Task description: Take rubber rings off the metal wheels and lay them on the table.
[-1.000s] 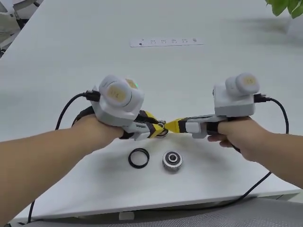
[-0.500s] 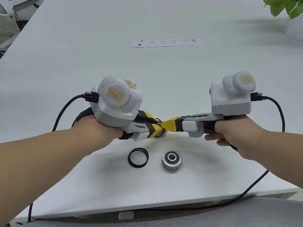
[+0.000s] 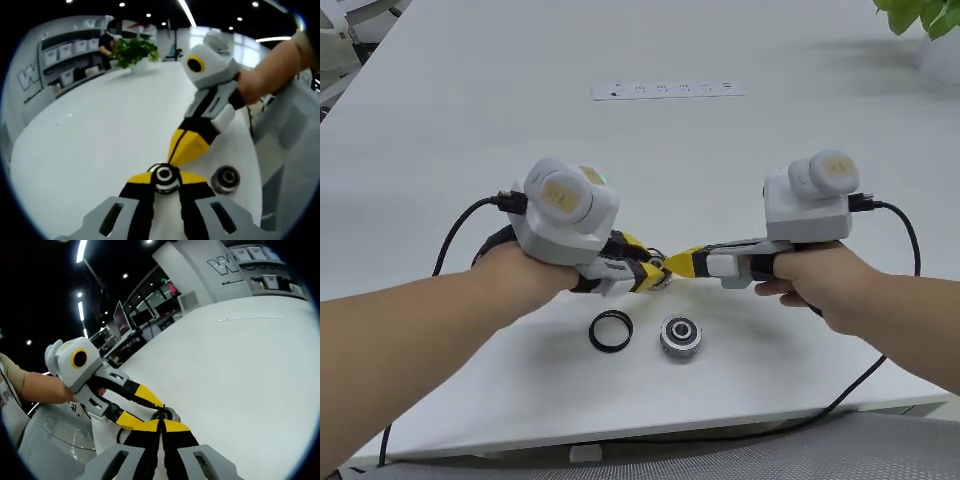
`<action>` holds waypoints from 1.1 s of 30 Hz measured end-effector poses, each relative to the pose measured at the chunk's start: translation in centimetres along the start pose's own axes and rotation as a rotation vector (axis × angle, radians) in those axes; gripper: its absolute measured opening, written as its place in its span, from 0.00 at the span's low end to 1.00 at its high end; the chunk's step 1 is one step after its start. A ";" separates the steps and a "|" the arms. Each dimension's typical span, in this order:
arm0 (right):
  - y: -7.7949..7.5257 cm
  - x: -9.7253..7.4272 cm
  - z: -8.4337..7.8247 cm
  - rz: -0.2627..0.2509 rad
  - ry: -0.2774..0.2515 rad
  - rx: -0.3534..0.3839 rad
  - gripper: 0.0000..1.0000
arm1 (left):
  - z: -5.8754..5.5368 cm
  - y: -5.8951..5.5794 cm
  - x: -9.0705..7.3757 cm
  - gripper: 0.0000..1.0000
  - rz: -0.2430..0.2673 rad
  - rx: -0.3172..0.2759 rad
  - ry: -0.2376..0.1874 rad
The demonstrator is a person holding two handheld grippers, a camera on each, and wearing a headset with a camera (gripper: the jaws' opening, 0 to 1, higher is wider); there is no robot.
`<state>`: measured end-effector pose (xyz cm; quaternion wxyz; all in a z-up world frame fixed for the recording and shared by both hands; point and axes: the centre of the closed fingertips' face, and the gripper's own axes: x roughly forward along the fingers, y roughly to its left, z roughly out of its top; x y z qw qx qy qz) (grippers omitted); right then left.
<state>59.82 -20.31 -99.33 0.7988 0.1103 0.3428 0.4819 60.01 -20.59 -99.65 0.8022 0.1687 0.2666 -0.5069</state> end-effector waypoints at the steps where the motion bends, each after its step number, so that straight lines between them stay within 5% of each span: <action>1: 0.0 0.0 0.0 0.000 -0.001 0.001 0.00 | 0.0 0.0 0.0 0.19 0.001 0.000 0.002; 20: 0.8 -0.5 0.6 0.023 -0.015 -0.002 0.00 | 1.1 -0.4 -2.7 0.32 -0.034 -0.019 -0.066; 33: 1.9 -0.8 1.1 0.052 -0.025 0.005 0.00 | 1.7 -1.7 -5.3 0.42 -0.057 -0.019 -0.110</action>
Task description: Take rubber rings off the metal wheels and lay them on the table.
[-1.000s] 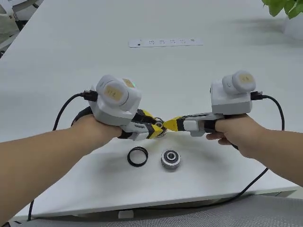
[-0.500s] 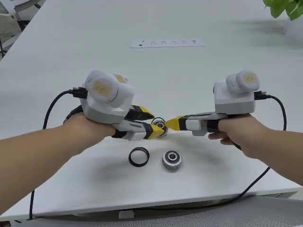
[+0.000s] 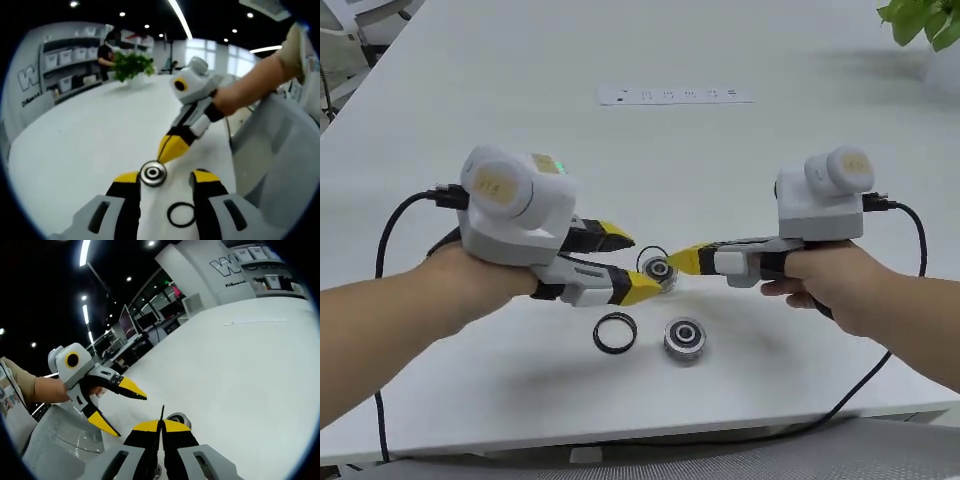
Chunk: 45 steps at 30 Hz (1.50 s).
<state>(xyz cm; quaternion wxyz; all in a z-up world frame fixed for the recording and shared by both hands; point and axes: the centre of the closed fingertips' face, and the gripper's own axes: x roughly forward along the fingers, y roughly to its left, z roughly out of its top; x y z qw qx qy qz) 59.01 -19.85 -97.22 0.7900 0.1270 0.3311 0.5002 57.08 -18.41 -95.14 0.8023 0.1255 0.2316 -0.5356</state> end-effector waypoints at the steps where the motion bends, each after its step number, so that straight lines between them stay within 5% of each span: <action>1: 0.1 0.0 0.0 0.003 0.000 0.000 0.00 | 0.0 -0.1 -0.2 0.43 0.000 0.002 -0.003; 23: 3.9 0.7 0.1 0.086 0.013 -0.006 0.00 | -0.1 -1.5 -4.4 0.59 0.006 -0.020 -0.058; 45: 6.4 2.1 -2.5 0.167 0.118 -0.016 0.00 | -1.0 -2.4 -7.3 0.69 0.029 -0.034 -0.079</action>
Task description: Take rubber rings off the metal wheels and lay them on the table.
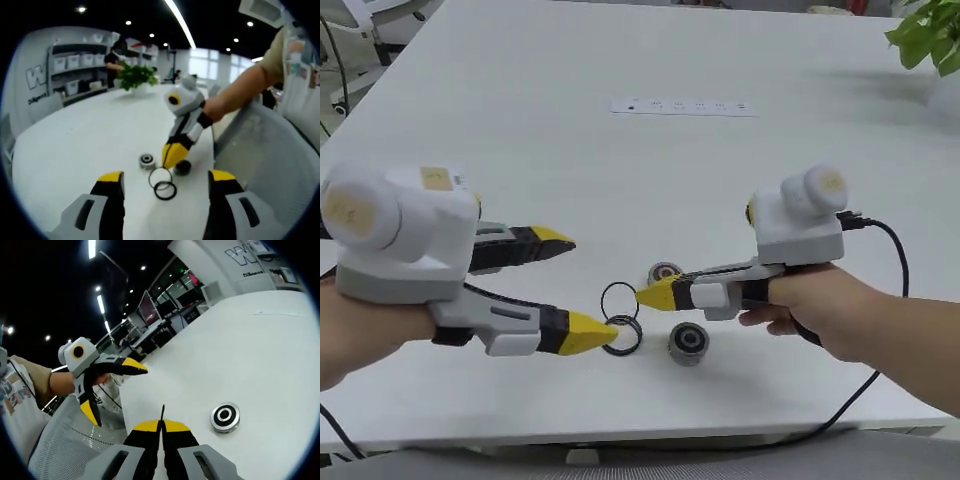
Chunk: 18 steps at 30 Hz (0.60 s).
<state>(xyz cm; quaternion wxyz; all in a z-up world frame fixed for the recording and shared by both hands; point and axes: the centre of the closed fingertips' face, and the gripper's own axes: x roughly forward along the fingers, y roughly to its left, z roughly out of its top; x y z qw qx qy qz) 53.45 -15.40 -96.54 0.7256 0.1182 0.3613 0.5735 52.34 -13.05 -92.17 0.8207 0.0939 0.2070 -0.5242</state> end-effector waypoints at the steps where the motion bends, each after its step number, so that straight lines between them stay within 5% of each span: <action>1: 0.1 0.1 -0.2 0.002 0.007 -0.002 0.00 | 0.0 0.0 -0.1 0.69 0.002 -0.001 -0.001; 18: -0.6 0.9 -2.0 0.019 0.073 0.009 0.00 | -0.8 -0.1 -0.7 0.71 0.013 -0.019 0.003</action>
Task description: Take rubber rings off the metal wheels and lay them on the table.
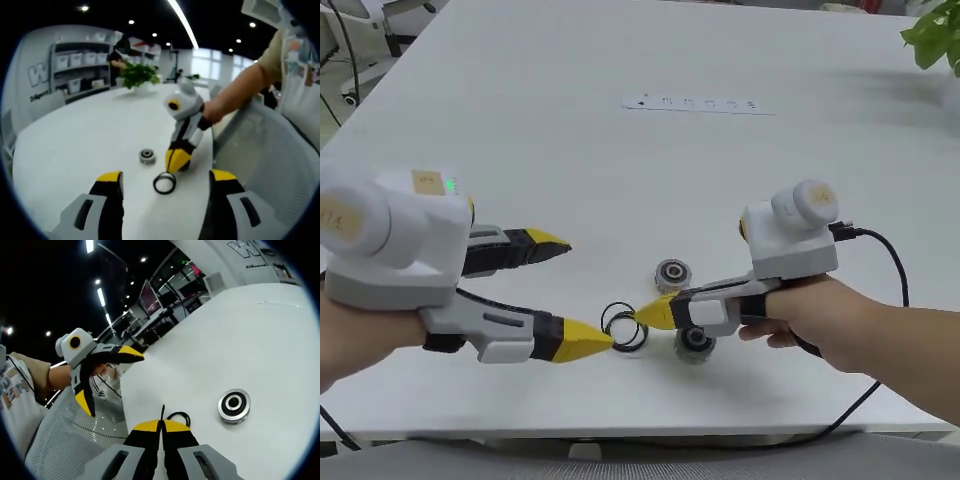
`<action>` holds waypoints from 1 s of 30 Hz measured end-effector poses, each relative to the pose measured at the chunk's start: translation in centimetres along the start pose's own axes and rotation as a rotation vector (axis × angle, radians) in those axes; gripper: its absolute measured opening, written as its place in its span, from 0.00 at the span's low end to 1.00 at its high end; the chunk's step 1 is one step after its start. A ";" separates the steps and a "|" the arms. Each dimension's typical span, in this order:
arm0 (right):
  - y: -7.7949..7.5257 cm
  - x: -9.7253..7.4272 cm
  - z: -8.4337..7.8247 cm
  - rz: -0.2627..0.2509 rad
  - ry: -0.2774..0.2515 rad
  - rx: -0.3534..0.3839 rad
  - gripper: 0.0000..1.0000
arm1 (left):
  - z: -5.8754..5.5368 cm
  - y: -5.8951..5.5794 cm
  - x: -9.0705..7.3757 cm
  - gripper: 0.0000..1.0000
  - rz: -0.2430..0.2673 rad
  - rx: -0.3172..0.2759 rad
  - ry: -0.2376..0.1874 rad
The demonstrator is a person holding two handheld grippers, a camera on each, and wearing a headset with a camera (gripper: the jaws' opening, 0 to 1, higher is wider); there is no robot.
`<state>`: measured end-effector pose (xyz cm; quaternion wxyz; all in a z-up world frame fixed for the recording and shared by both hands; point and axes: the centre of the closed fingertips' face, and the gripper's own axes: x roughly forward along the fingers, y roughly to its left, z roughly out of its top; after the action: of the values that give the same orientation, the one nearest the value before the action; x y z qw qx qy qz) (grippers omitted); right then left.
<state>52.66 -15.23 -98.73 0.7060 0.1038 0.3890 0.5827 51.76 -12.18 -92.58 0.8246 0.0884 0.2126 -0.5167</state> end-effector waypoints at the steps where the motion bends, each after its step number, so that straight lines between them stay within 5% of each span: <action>1: -0.1 0.0 0.0 -0.001 0.002 0.002 0.00 | 0.0 0.0 0.0 0.71 0.001 -0.001 0.000; 30: -2.0 0.0 -0.9 -0.065 0.028 0.002 0.00 | -0.6 -0.1 0.3 0.70 -0.011 -0.016 0.023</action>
<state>53.56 -16.13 -100.51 0.7188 0.0838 0.4028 0.5604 51.61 -12.29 -93.22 0.8200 0.0865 0.2267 -0.5184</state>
